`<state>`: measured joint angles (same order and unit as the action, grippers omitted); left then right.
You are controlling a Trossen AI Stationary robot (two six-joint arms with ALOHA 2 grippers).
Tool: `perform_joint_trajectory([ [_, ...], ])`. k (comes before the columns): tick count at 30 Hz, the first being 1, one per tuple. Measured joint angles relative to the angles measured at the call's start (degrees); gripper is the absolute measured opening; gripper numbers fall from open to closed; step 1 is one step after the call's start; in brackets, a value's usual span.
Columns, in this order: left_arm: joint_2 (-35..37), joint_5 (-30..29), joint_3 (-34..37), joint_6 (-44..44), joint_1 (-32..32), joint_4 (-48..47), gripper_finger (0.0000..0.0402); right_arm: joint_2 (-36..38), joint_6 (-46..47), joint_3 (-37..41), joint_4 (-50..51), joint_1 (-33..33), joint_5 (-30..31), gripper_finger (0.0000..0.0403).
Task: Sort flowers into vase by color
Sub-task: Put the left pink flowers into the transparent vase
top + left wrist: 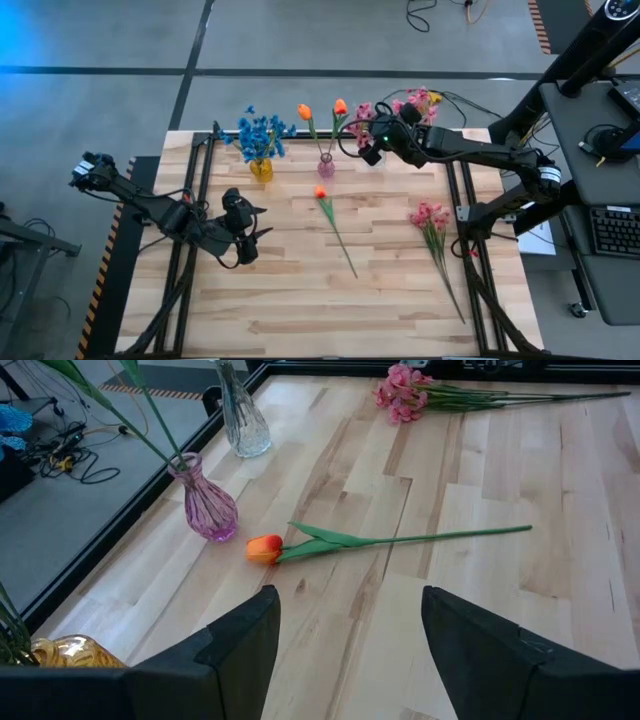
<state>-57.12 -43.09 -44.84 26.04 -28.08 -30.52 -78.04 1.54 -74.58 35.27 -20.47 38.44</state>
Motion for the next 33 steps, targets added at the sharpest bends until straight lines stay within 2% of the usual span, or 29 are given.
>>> perform_joint_trajectory([
  [33, 0.0, 0.1, 0.0, 0.0, 0.0, 0.0, 0.0225, 0.0, 1.6, 2.4, -0.4, 0.0, 0.0, 0.0038],
])
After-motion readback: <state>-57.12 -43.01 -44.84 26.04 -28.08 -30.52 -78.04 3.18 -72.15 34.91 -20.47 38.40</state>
